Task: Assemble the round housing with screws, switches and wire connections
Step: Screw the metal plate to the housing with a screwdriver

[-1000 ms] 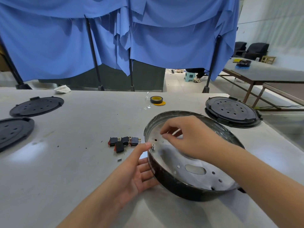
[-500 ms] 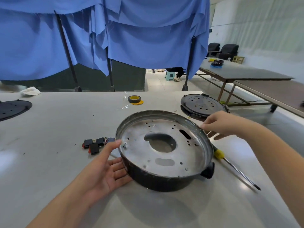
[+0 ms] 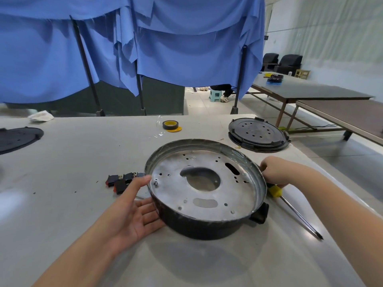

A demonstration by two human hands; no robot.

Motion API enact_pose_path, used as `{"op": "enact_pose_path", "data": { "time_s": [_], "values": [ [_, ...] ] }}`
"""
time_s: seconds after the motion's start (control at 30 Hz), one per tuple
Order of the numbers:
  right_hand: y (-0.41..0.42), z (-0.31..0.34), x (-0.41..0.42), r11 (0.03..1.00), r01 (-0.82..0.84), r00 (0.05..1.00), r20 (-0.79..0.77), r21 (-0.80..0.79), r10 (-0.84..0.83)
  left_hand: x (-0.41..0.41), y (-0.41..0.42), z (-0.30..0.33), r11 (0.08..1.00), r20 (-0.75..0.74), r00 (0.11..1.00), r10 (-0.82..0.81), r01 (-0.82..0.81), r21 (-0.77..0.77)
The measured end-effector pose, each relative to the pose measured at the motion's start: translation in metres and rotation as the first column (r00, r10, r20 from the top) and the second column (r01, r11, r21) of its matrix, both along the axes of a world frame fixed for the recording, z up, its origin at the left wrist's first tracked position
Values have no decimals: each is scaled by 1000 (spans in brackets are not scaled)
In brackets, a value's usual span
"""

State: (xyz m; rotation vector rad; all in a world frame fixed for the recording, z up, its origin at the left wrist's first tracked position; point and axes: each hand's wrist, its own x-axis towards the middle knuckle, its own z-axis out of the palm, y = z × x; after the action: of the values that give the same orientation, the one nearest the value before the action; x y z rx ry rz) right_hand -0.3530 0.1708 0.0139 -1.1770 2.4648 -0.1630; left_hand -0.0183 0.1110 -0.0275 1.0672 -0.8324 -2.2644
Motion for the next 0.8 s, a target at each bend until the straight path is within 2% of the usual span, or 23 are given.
{"op": "enact_pose_path", "data": {
  "time_s": [0.1, 0.2, 0.27, 0.33, 0.43, 0.53, 0.8],
  "values": [
    [-2, 7, 0, 977, 70, 997, 51, -202, -61, -1, 1, 1, 1000, 8, 1000, 5, -5, -6],
    [-5, 25, 13, 906, -4, 996, -86, -423, -36, -2, 3, 3, 1000, 5, 1000, 25, -25, -4],
    [-8, 39, 35, 826, -143, 983, -172, -545, 56, -2, 4, 4, 999, 4, 999, 32, -32, -3],
    [-11, 49, 66, 736, -277, 960, -140, -618, 243, -1, 5, 5, 999, 4, 999, 32, -32, -3],
    [-18, 52, 115, 675, -474, 833, -41, -565, 551, -1, 5, 5, 1000, -4, 1000, 27, -27, -6],
    [-30, 41, 150, 582, -644, 693, -57, -497, 719, 0, 5, 7, 1000, -33, 999, 26, -26, 7],
    [-37, 19, 157, 493, -739, 627, -202, -459, 752, 0, 5, 9, 1000, -66, 998, 12, -11, 23]
  ]
}}
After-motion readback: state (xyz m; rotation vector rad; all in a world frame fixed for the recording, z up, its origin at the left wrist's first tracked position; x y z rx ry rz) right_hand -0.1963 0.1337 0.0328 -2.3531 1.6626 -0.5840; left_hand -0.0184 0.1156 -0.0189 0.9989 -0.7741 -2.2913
